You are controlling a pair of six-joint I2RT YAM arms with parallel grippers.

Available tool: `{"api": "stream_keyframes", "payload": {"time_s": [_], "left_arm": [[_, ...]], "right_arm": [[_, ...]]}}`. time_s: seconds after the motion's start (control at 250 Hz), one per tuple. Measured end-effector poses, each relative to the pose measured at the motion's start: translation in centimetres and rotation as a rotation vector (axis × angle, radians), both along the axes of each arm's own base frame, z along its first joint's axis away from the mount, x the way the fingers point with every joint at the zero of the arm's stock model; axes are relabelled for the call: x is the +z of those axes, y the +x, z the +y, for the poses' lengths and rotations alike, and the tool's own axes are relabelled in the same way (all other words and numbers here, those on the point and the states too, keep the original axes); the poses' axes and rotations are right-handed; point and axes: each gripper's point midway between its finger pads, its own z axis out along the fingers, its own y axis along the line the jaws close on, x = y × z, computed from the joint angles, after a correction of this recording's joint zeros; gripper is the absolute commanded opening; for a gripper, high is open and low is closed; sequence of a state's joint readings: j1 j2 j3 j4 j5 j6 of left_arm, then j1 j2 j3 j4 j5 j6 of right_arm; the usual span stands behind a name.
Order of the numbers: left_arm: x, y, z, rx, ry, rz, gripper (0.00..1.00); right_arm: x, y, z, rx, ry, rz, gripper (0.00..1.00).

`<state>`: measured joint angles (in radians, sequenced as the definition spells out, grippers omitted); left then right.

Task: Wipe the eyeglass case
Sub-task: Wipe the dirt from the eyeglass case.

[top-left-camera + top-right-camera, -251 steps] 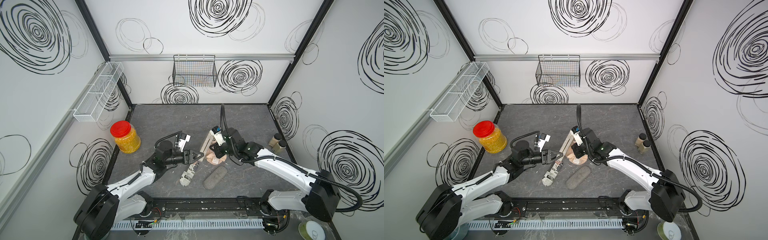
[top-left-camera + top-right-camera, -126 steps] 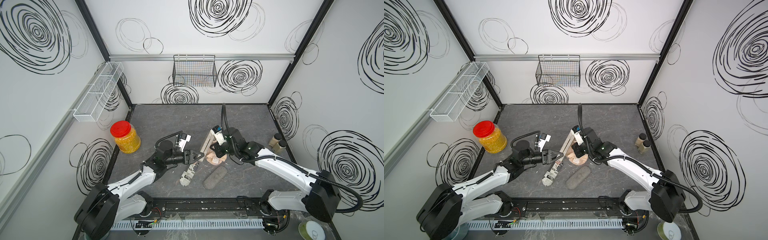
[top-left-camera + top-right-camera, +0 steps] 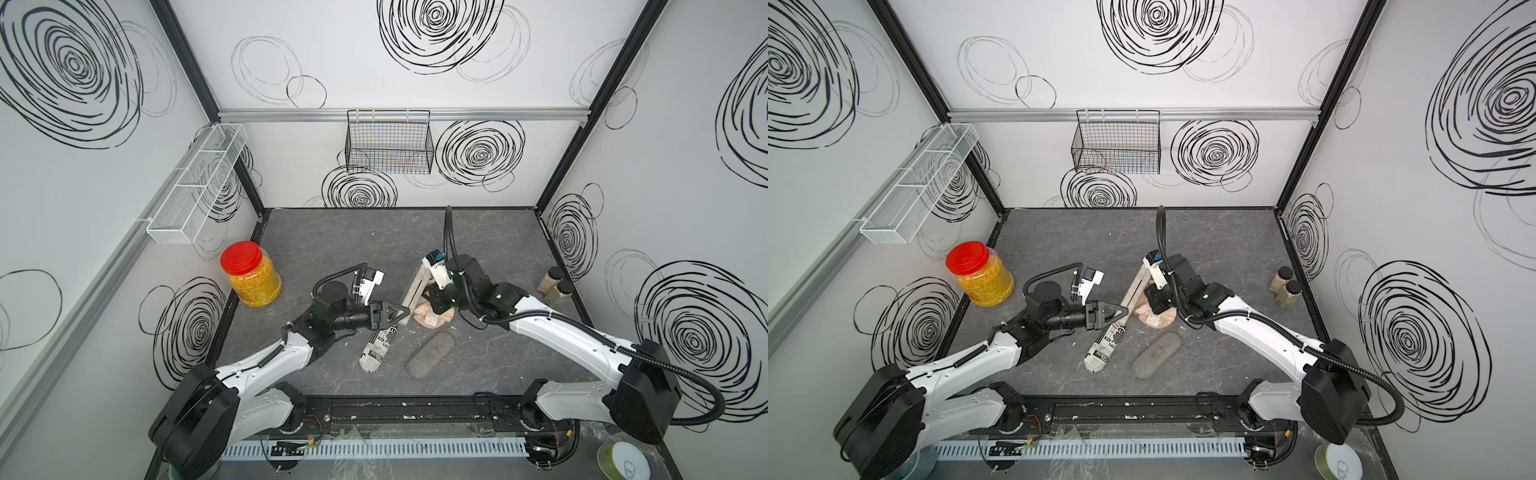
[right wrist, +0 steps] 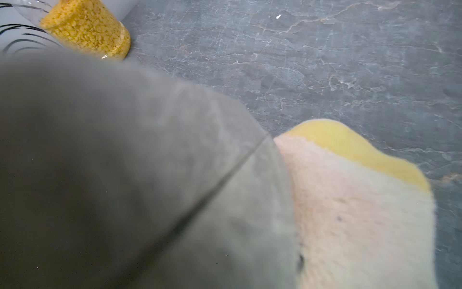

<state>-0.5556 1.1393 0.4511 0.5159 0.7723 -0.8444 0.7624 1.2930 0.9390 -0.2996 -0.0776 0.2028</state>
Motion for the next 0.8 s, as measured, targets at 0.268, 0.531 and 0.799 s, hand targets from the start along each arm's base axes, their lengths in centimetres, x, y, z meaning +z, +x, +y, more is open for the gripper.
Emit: {"api": "stream_keyframes", "payload": {"time_s": [0.268, 0.531, 0.799], "left_arm": [[0.1, 0.0, 0.0, -0.001, -0.001, -0.006, 0.62], [0.2, -0.1, -0.1, -0.006, 0.001, -0.023, 0.62], [0.1, -0.2, -0.2, -0.011, 0.002, -0.025, 0.62]], "right_arm": [[0.5, -0.7, 0.9, 0.059, 0.041, 0.033, 0.0], [0.7, -0.1, 0.3, 0.02, 0.042, 0.019, 0.01], [0.6, -0.4, 0.5, 0.039, 0.053, 0.029, 0.01]]}}
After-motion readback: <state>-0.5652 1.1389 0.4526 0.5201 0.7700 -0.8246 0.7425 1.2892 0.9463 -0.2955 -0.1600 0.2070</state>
